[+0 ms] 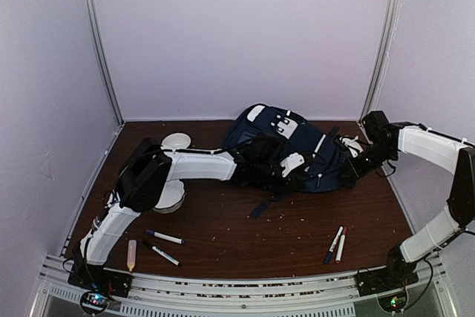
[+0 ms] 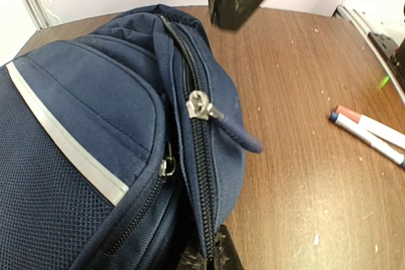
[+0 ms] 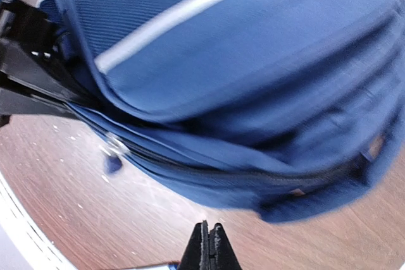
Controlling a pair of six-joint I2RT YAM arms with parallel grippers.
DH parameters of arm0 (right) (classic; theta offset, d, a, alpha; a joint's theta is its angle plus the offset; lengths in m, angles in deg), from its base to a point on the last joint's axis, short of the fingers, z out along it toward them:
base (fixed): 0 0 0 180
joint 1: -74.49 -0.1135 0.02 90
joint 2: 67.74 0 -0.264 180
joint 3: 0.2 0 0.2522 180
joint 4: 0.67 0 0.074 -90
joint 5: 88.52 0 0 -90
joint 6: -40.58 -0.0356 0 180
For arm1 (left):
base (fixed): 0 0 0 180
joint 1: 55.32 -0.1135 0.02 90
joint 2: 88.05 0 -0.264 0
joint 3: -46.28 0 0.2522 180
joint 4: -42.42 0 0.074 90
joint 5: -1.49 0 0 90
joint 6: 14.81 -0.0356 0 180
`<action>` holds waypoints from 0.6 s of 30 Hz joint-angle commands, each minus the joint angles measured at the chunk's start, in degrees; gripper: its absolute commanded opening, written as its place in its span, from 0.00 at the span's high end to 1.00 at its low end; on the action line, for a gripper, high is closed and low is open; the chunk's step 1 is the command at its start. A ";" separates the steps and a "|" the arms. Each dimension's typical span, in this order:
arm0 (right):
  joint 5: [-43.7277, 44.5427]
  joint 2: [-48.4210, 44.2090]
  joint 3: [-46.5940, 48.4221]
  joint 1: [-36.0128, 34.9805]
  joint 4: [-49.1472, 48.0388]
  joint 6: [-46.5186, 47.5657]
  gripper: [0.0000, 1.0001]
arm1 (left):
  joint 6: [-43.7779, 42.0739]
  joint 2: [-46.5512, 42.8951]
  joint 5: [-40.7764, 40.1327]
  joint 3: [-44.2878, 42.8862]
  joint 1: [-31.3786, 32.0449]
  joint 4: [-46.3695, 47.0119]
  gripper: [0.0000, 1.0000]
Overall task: Pack the student bag
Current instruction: Grab the largest pocket of the student bag, then zip the student bag into the largest pocket of the bag.
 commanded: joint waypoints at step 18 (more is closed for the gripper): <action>-5.73 -0.11 -0.31 -7.56 -9.40 -4.75 0.77 | 11.79 -5.26 7.21 -0.84 -1.43 12.25 1.00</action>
